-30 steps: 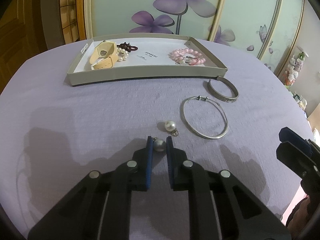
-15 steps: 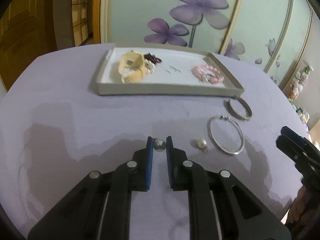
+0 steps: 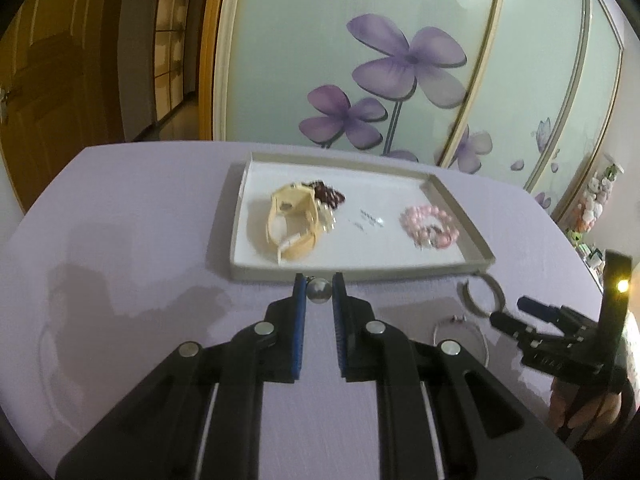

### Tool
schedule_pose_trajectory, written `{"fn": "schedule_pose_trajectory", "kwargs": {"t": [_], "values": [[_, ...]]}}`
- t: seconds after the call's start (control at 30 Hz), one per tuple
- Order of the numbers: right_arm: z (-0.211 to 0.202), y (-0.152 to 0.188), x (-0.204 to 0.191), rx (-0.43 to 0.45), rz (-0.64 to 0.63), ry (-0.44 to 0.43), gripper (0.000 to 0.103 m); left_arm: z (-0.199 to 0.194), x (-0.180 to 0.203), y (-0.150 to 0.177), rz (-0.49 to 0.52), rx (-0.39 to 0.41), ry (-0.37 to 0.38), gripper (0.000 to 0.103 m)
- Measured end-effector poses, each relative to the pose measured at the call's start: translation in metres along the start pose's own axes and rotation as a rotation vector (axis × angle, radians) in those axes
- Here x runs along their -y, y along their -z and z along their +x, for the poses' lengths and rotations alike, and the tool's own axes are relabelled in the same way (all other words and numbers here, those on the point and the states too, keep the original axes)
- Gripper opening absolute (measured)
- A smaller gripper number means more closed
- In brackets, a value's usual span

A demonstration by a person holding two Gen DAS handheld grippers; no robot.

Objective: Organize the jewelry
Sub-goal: 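Carry the earring toward the tray with the left tool while the right tool grasps the dark cuff bangle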

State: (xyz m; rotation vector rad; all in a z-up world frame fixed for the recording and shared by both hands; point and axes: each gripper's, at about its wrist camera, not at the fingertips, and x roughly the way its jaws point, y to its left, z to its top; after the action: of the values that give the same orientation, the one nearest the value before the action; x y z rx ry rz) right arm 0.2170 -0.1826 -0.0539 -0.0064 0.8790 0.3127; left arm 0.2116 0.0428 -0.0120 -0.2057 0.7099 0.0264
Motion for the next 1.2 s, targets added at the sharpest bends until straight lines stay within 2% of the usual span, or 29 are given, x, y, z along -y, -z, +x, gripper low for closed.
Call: {"fn": "schedule_pose_trajectory", "kwargs": {"t": [0.57,0.67,0.73,1.0,1.2], "values": [[0.029,-0.016,-0.008,-0.054,-0.057,0.046,0.078,0.027,-0.002,-0.025,0.007,-0.002,0.016,0.013],[0.031,-0.018,-0.01,-0.054,-0.072,0.06,0.07,0.031,-0.002,-0.027,0.008,-0.004,0.014,0.013],[0.031,-0.018,-0.01,-0.054,-0.077,0.063,0.069,0.033,-0.002,-0.028,0.008,-0.007,0.013,0.013],[0.017,-0.01,-0.003,-0.036,-0.042,0.025,0.069,0.031,-0.002,-0.029,0.012,-0.004,0.015,0.013],[-0.015,-0.01,-0.006,0.029,-0.039,-0.018,0.069,0.031,-0.005,-0.036,0.003,0.004,0.019,0.013]]}}
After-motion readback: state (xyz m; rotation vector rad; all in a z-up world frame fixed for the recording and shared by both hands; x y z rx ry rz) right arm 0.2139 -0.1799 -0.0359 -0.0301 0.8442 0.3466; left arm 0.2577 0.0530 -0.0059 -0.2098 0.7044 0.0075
